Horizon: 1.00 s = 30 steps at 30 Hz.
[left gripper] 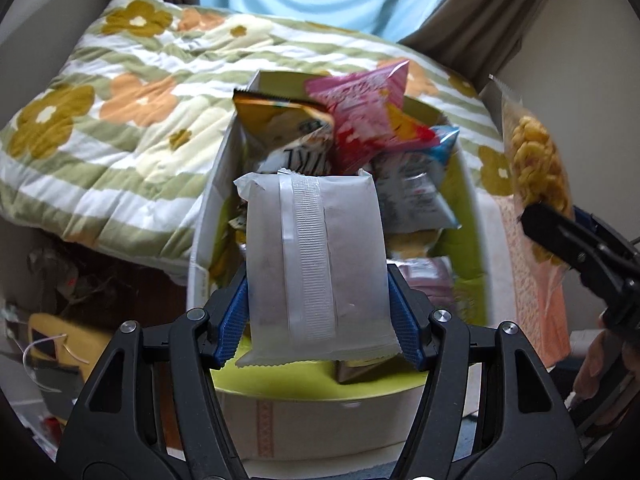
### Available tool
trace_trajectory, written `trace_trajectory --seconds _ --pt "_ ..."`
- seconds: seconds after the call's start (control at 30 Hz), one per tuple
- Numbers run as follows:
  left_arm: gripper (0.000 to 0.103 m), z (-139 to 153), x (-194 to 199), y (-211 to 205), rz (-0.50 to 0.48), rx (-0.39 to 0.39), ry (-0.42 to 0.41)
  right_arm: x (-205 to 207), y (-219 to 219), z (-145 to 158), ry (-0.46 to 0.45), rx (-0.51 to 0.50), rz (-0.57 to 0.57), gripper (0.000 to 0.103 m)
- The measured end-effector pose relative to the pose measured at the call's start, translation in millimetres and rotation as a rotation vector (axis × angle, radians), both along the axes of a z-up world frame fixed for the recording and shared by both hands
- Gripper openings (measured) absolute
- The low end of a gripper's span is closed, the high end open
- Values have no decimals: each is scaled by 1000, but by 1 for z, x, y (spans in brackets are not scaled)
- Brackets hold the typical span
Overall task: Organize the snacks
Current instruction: 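Carry both snacks over the yellow box and open both tools to drop them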
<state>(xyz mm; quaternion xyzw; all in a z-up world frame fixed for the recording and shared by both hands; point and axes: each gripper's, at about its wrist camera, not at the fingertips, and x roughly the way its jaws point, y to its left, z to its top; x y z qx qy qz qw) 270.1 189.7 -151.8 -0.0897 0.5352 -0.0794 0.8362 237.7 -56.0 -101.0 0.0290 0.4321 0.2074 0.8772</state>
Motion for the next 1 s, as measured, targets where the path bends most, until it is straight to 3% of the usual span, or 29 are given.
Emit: trace_trajectory --seconds 0.27,0.3,0.33,0.37,0.8,0.83,0.9,1.0 --pt "63 -24 7 7 -61 -15 49 4 19 -13 73 -29 -61 71" --pt "74 -25 7 8 -71 -21 43 5 21 -13 79 -33 -61 71" --pt "96 -25 7 10 -74 -21 39 6 22 -13 87 -34 -57 71" --pt "103 -25 6 12 -71 -11 31 7 24 -13 91 -34 -54 71" --pt "103 -17 -5 47 -16 -48 0 17 46 -23 145 -63 -25 73" --pt "103 -14 -4 47 -18 -46 -4 17 48 -24 138 -70 -21 76" --pt "103 -9 -4 46 -25 -33 -18 13 47 -21 103 -67 -29 94" --pt "103 -6 -7 44 -26 -1 -29 10 44 -20 96 -42 -30 97"
